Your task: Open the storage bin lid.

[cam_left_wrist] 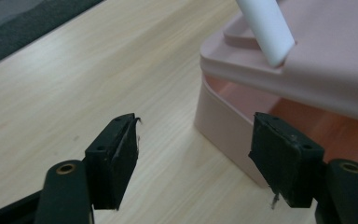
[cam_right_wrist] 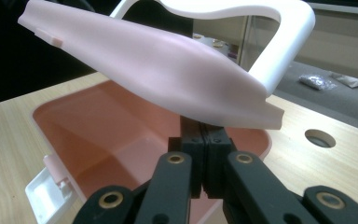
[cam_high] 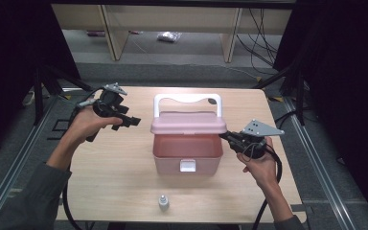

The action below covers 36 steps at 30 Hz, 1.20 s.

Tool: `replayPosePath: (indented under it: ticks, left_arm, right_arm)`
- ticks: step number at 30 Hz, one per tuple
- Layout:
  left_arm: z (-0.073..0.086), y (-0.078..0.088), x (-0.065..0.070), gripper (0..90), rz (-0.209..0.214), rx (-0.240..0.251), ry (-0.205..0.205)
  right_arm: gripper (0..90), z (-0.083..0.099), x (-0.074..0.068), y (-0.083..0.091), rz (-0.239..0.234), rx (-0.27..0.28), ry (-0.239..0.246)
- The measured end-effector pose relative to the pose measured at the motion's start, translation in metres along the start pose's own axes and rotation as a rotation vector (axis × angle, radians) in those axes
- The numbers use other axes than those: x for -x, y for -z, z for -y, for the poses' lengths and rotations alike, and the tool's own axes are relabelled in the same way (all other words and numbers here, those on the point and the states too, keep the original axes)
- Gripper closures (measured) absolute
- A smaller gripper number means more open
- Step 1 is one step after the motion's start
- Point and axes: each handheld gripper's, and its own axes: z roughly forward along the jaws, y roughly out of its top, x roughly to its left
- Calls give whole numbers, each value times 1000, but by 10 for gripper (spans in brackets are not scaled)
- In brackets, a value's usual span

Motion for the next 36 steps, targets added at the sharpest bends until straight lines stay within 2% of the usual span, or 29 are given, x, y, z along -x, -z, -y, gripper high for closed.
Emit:
replayPosePath:
  ticks: [3, 4, 5, 6, 7, 8, 9, 12, 14, 15, 16, 17, 19, 21, 22, 26, 27, 28, 30, 31, 34, 36]
  left_arm:
    - [6, -4, 5, 302, 14, 18, 18]
    - [9, -5, 9, 297, 13, 25, 13]
    - [14, -9, 15, 293, 41, 38, 19]
    - [14, -9, 15, 289, 41, 38, 19]
    - [16, -11, 18, 289, 40, 47, 23]
    - [18, -14, 21, 288, 51, 57, 36]
    - [19, -16, 22, 284, 54, 62, 34]
    - [23, -20, 28, 279, 65, 81, 44]
    - [26, -23, 33, 278, 71, 83, 45]
    - [28, -25, 35, 278, 70, 85, 42]
    - [29, -27, 36, 278, 76, 78, 38]
    - [31, -29, 38, 278, 81, 83, 42]
    - [34, -34, 42, 279, 85, 85, 44]
    - [38, -41, 45, 279, 93, 74, 29]
    - [40, -44, 45, 281, 106, 65, 25]
    - [44, -53, 50, 306, 103, 70, 49]
    - [45, -55, 53, 310, 96, 63, 70]
    - [45, -57, 53, 314, 107, 43, 58]
    - [44, -60, 55, 332, 108, 44, 40]
    - [44, -61, 57, 350, 101, 49, 33]
    - [44, -64, 61, 451, 124, 46, 6]
    - [45, -64, 63, 454, 119, 47, 0]
  right_arm:
    - [899, -2, 0, 1, 12, 5, 6]
    - [899, -3, 0, 0, 11, 4, -9]
    - [899, -4, 1, 1, 14, -5, 9]
    - [899, -4, 1, 1, 14, -5, 9]
    - [899, -5, 0, 0, 7, -4, -14]
    - [899, -5, 1, 0, 29, 12, 3]
    - [899, -7, 2, 0, 30, 10, 14]
    - [899, -7, 2, -1, 26, 16, 3]
    - [899, -7, 1, 0, 25, 7, -10]
    - [899, -8, 3, 0, 32, 10, 18]
    - [899, -8, 4, -1, 28, 11, 18]
    - [899, -8, 3, -1, 22, 9, 0]
    - [899, -7, 5, -2, 24, 30, 16]
    - [899, -7, 5, -3, 24, 32, 16]
    - [899, -7, 4, -3, 19, 27, -1]
    - [899, -8, 5, -2, 36, 21, -11]
    - [899, -9, 5, -2, 38, 18, -9]
    - [899, -9, 7, -3, 37, 25, 11]
    - [899, -10, 6, -4, 42, 33, 8]
    - [899, -10, 6, -4, 30, 28, -2]
    - [899, -13, 7, -4, 42, 23, 6]
    - [899, -14, 7, -4, 43, 21, 4]
